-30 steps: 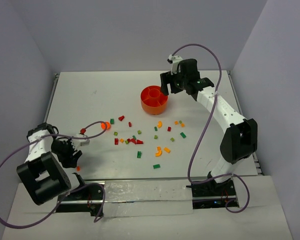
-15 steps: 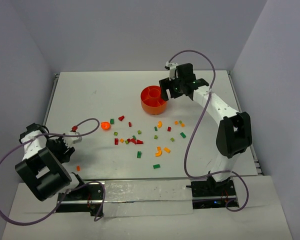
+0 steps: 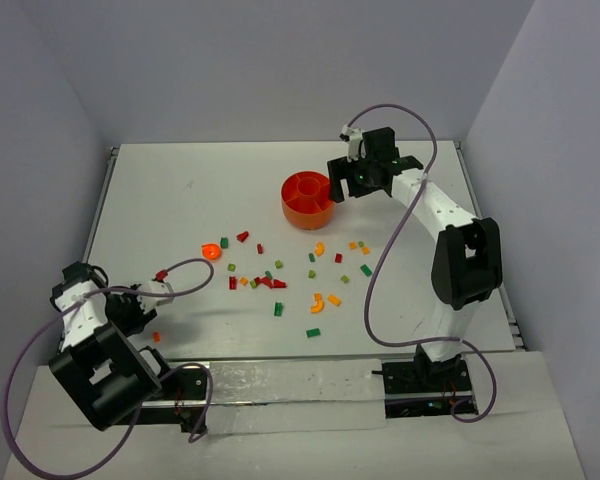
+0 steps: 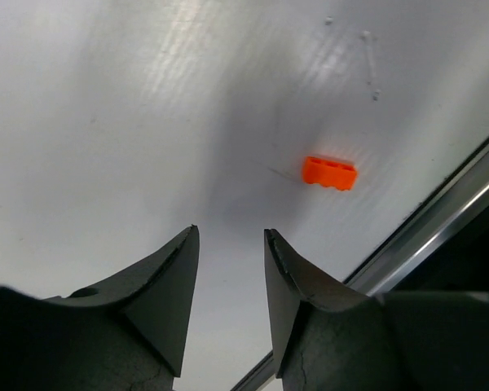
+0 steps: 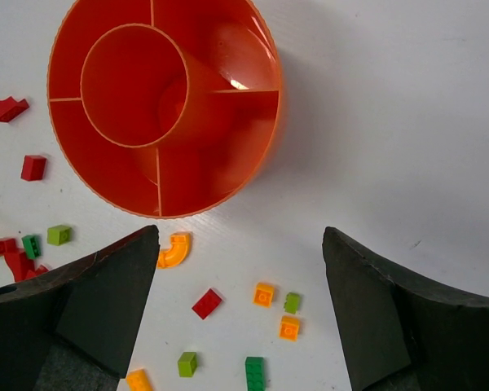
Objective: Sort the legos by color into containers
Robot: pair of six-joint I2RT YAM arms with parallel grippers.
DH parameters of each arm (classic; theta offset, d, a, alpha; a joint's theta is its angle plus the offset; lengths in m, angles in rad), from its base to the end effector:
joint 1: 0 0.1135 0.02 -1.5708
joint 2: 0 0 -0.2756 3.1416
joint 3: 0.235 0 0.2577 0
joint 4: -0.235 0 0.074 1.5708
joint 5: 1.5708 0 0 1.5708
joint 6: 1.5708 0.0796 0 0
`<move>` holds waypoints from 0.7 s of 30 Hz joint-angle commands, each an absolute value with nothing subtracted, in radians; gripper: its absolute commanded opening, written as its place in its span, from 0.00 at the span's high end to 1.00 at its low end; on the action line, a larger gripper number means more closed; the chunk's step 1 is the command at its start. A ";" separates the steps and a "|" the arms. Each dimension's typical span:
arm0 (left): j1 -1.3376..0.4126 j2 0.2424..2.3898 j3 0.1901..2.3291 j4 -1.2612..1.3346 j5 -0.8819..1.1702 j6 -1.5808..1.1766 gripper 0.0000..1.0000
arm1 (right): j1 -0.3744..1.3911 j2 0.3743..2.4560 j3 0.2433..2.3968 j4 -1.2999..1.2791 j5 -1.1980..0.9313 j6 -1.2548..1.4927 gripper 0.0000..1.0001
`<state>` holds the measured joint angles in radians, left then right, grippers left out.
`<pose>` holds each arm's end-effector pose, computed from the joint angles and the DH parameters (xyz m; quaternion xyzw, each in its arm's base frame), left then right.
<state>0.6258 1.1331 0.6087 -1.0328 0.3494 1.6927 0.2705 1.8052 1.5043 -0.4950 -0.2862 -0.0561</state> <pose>0.1393 0.0671 0.1408 0.5018 0.8473 -0.0634 0.1620 0.4241 0.1409 0.2572 -0.2021 0.8955 0.1713 0.3577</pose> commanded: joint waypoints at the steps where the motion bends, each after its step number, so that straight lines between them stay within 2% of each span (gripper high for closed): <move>1: 0.631 1.108 0.582 -1.000 0.377 1.782 0.52 | 0.261 1.813 1.523 -0.474 -0.316 -0.044 0.12; 8: 0.627 1.153 0.591 -1.051 0.386 1.927 0.37 | 0.255 1.828 1.523 -0.470 -0.325 -0.034 0.12; 21: 0.563 1.143 0.552 -1.047 0.465 2.058 0.35 | 0.240 1.852 1.525 -0.474 -0.332 -0.032 0.12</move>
<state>0.5854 1.1522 0.5537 -1.0262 0.3820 1.9514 0.2502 1.8417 1.5043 -0.4942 -0.3176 -0.0414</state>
